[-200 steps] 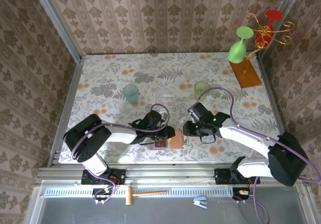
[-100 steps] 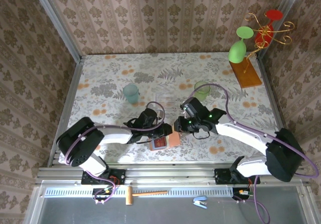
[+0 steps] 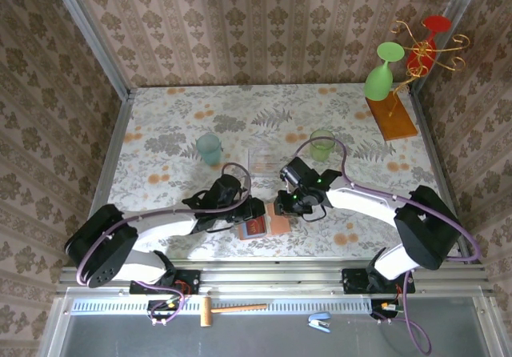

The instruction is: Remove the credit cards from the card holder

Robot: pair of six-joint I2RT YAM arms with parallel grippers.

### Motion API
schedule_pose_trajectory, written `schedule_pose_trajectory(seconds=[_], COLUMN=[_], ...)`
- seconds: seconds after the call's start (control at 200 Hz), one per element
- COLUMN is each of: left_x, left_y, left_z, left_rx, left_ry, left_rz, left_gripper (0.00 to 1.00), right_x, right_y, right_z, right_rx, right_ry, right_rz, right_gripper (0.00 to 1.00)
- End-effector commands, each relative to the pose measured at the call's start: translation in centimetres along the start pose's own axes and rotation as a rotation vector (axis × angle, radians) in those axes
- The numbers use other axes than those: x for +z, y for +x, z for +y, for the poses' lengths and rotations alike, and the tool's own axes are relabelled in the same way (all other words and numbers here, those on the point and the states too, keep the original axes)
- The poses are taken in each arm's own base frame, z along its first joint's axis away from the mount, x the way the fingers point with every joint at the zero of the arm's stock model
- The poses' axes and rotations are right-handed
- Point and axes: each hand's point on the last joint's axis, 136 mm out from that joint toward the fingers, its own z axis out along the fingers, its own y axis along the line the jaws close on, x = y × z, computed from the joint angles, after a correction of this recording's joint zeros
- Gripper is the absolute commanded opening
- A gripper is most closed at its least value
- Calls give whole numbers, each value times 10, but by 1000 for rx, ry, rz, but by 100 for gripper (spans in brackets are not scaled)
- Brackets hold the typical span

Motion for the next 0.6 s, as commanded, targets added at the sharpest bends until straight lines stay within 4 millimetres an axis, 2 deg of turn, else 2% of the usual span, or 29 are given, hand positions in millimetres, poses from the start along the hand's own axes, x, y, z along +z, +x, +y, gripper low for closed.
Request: schedule_pose_trajectory(seconds=[0.0,0.25,0.43,0.52,0.595], left_x=[-9,-16,-16,-14,-13], left_y=[3,10,12,14,15], left_z=[19,32,41,45,46], left_rx=[0,-27,-36,-38,-41], left_ry=[-65,-84,-103,-108,-109], left_rz=[-15,-28,-24,-16,-13], left_gripper=[24,23,23,23,23], right_x=[-5,-12,3,14,23], right_y=[-3,-11,-5,0,2], right_z=[8,49,77,82,72], right_rx=[-39,-56,-86,-114,-124], right_ry=[2,-148,-197,-155,-71], right_rz=[7,1,63,91,102], right_gripper=[21,22,22,23,22])
